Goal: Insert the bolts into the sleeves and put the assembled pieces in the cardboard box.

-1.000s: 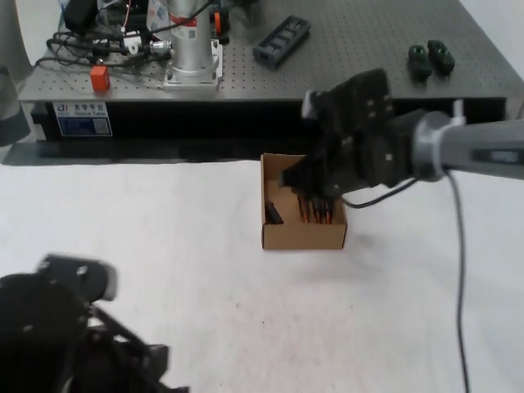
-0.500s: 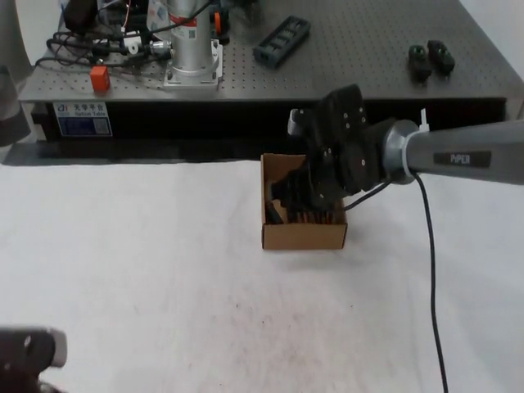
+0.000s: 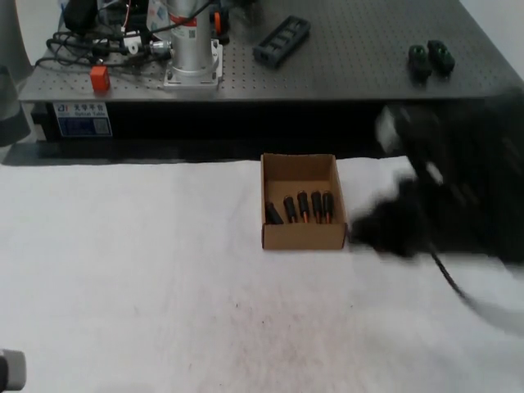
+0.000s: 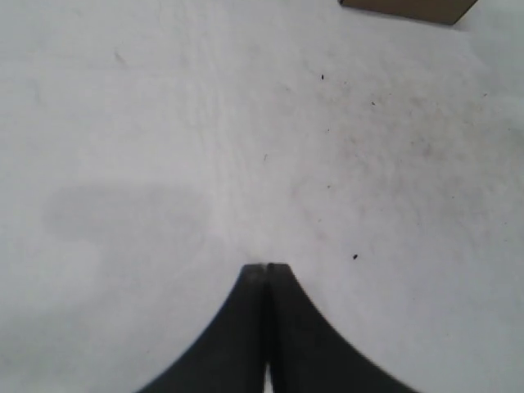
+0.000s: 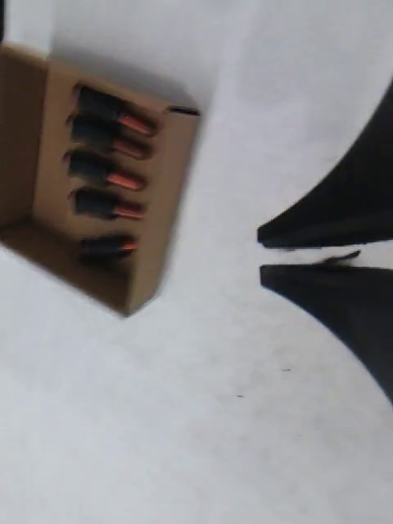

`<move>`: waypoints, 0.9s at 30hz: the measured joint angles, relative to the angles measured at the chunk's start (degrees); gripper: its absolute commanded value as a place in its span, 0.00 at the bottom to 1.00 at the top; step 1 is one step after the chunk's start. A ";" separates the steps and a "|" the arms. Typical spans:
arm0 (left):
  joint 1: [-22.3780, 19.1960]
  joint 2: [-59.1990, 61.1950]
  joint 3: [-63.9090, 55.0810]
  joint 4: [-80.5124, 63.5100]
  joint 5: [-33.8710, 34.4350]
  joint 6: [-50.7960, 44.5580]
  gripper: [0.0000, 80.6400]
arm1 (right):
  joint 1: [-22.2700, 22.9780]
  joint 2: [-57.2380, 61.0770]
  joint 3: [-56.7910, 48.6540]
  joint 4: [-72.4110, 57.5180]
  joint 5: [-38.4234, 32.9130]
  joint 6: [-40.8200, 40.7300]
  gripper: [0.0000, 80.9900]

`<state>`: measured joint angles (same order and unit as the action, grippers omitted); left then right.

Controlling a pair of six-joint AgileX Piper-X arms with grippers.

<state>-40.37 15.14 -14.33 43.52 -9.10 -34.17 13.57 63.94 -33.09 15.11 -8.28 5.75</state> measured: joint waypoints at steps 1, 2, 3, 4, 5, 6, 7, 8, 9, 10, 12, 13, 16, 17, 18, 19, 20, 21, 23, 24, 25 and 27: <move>0.00 -0.16 0.00 0.00 0.00 0.00 0.01 | 0.00 -4.02 3.50 0.24 0.00 0.00 0.10; 0.00 -0.22 0.00 0.00 0.00 0.00 0.01 | 0.00 -7.36 6.10 0.41 0.00 0.00 0.10; 0.00 -0.28 0.00 0.00 0.00 0.00 0.01 | 0.00 -11.20 9.08 0.42 0.00 0.00 0.10; 0.00 -0.26 0.00 0.00 0.00 0.00 0.01 | 0.00 -11.89 9.62 0.42 0.00 0.00 0.10; 0.00 -0.26 0.00 0.00 0.00 0.00 0.01 | 0.00 -14.87 11.92 0.42 0.00 0.00 0.10; 0.00 -0.26 0.00 0.00 0.00 -0.04 0.01 | 0.00 -19.95 16.15 0.42 0.00 0.00 0.10; 0.00 -0.26 0.00 0.00 0.00 -0.16 0.01 | 0.00 -20.41 16.53 0.42 0.00 0.00 0.10; 0.00 -0.26 0.00 0.00 0.37 -0.28 0.01 | 0.00 -22.31 18.07 0.54 0.00 0.00 0.10; 0.00 -0.26 0.00 0.00 0.45 -0.26 0.01 | 0.00 -26.26 21.33 0.53 0.00 0.00 0.10; 0.00 -0.26 0.00 0.00 0.43 -0.40 0.01 | 0.00 -28.20 22.66 0.53 0.00 0.00 0.10; 0.00 -0.26 0.00 0.00 0.43 -0.39 0.01 | 0.00 -31.64 24.79 0.53 0.00 0.00 0.10; 0.00 -0.26 0.00 0.00 0.57 -0.39 0.01 | 0.00 -33.04 25.81 0.53 0.00 0.00 0.10; 0.00 -0.26 0.00 0.00 0.61 -0.39 0.01 | 0.00 -35.56 28.73 0.42 0.00 0.00 0.10; 0.00 -0.26 0.00 0.00 0.61 -0.39 0.01 | 0.00 -36.01 29.89 0.33 0.00 0.00 0.10; 0.00 -0.26 0.00 0.00 0.61 -0.39 0.01 | 0.00 -36.24 30.86 0.27 0.00 0.00 0.10; 0.00 -0.26 0.00 0.00 0.61 -0.39 0.01 | 0.00 -36.34 32.22 0.30 0.00 0.00 0.10; 0.00 -0.26 0.00 0.00 0.61 -0.18 0.01 | 0.00 -36.31 33.06 0.30 0.00 0.39 0.10; 0.00 -0.26 0.00 0.00 0.47 0.63 0.01 | 0.00 -36.31 33.54 0.30 0.10 0.82 0.10; 0.00 -0.26 0.00 0.00 -0.23 1.88 0.01 | 0.00 -36.31 33.92 0.07 0.24 1.56 0.10; 0.00 -0.26 0.00 0.00 -0.64 2.75 0.01 | 0.00 -36.31 33.92 -0.05 0.24 1.56 0.10; 0.00 -0.26 0.16 0.00 -1.20 3.49 0.01 | 0.00 -36.31 33.89 -0.36 0.27 1.75 0.10; 0.00 -0.26 1.39 0.00 -2.27 4.16 0.01 | 0.00 -36.31 33.89 -1.47 0.36 2.03 0.10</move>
<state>-40.37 14.88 -12.94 43.52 -11.38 -30.00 13.57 27.63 0.80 13.63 -7.92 7.78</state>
